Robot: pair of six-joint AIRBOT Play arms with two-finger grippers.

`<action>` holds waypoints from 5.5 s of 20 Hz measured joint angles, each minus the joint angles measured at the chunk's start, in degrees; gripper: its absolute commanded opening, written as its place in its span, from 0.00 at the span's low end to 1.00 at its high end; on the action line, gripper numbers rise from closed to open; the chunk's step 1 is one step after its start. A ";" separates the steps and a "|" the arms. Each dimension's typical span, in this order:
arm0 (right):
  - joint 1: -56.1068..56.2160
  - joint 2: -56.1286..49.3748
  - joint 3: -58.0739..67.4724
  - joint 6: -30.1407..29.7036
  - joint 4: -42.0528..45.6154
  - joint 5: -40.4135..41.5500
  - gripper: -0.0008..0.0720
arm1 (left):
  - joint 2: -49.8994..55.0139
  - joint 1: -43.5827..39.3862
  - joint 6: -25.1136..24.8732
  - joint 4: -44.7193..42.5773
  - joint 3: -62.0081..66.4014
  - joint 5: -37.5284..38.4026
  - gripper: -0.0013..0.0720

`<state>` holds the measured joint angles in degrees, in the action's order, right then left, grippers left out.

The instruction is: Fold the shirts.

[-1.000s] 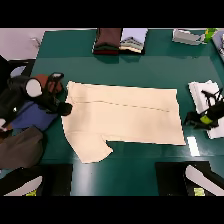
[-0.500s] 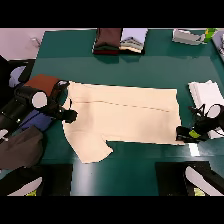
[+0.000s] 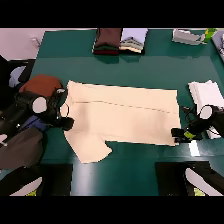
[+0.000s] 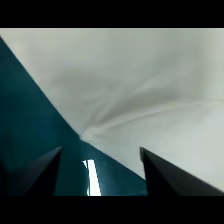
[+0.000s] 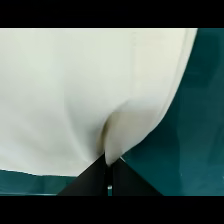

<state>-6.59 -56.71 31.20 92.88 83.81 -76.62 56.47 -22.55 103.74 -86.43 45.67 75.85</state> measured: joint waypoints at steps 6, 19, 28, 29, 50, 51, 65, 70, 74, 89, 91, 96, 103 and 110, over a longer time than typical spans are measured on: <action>0.37 0.02 0.00 0.04 -0.26 0.92 0.03 | -2.14 -0.02 3.06 6.19 -8.61 -2.25 0.88; 0.44 -0.04 1.22 0.07 -0.02 2.12 0.03 | -2.40 -0.07 2.38 14.73 -17.05 -11.87 0.05; 0.44 6.12 7.74 -1.53 0.44 -8.09 0.03 | -12.96 -0.07 -0.94 11.02 -12.50 -0.17 0.05; 0.44 7.93 7.91 -1.57 0.83 -9.31 0.03 | -14.88 -0.07 -0.87 10.69 -12.22 1.97 0.05; -0.59 -19.43 39.19 -1.66 3.74 -5.16 0.03 | 17.97 2.99 -7.65 -7.48 20.31 -16.39 0.05; -0.81 -21.55 41.05 -1.57 2.86 -4.96 0.03 | 19.67 3.96 -7.67 -7.37 21.38 -17.49 0.05; -7.26 -27.54 41.59 -3.04 -1.60 -0.55 0.81 | 24.20 6.58 -9.38 0.31 26.51 -16.35 0.05; -8.79 -27.61 33.90 -3.30 -6.03 4.11 0.78 | 24.52 6.56 -11.82 8.59 26.75 -17.20 0.05; -6.23 -28.22 31.15 -3.39 -7.93 7.28 0.27 | 24.68 4.96 -12.46 11.65 26.75 -17.79 0.05; 1.66 -10.16 35.69 -4.17 -5.31 -1.44 0.03 | 36.57 -12.46 -13.57 15.56 35.56 -23.34 0.05; 3.58 -8.09 39.74 -3.63 -7.37 -2.95 0.03 | 40.00 -14.34 -13.66 16.22 38.62 -23.56 0.05; 9.09 -7.08 50.71 -0.92 -10.38 -4.83 0.03 | 45.75 -16.11 -15.39 19.19 41.77 -23.06 0.05; 18.27 -13.31 63.56 2.71 -11.91 -6.34 0.03 | 47.30 -16.06 -16.61 20.55 42.47 -22.69 0.05; 29.24 -21.99 74.79 6.47 -12.28 -5.53 0.03 | 36.85 -7.37 -16.72 15.37 42.53 -19.52 0.05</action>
<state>22.65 -78.70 106.00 99.35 71.53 -82.15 93.32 -29.91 87.02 -71.07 88.20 56.34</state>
